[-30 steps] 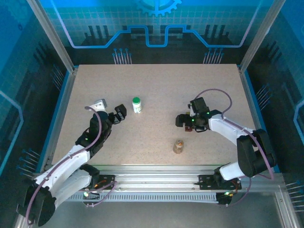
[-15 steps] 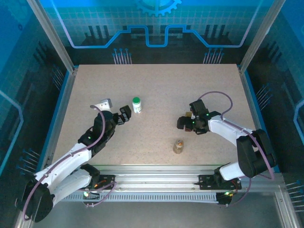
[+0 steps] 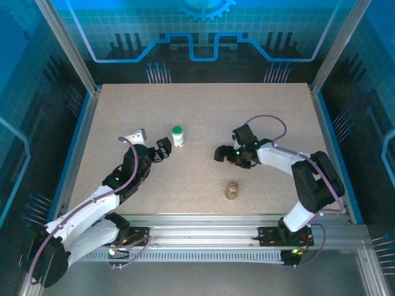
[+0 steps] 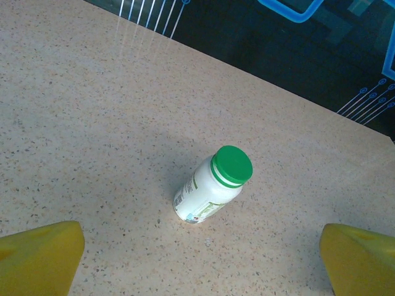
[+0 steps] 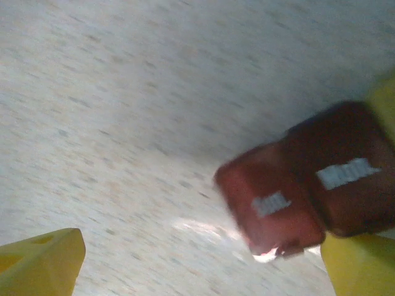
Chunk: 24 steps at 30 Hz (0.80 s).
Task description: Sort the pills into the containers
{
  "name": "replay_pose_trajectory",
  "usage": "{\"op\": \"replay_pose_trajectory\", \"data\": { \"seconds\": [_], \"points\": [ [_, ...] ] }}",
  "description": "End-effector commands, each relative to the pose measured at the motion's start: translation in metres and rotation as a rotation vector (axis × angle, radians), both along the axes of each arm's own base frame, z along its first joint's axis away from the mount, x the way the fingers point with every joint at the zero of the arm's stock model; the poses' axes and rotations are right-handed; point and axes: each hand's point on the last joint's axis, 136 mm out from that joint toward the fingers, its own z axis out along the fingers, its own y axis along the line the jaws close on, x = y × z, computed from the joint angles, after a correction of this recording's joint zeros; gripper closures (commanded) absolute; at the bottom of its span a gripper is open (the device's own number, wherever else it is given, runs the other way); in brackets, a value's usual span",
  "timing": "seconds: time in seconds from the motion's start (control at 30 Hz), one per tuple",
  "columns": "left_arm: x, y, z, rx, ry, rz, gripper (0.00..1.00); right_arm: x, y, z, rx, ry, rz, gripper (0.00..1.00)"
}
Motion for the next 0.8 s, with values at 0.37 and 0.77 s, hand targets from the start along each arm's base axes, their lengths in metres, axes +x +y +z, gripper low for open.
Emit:
{"op": "replay_pose_trajectory", "data": {
  "seconds": [0.37,0.77],
  "points": [
    [-0.007,-0.011,-0.007,0.012,0.021,-0.050,0.01,0.021,-0.011,0.058,-0.035,-0.190,-0.033,0.02],
    [0.010,-0.045,0.001,0.019,0.003,-0.127,0.01,-0.021,-0.078,0.023,-0.123,-0.145,-0.188,0.15]
  ]
}}
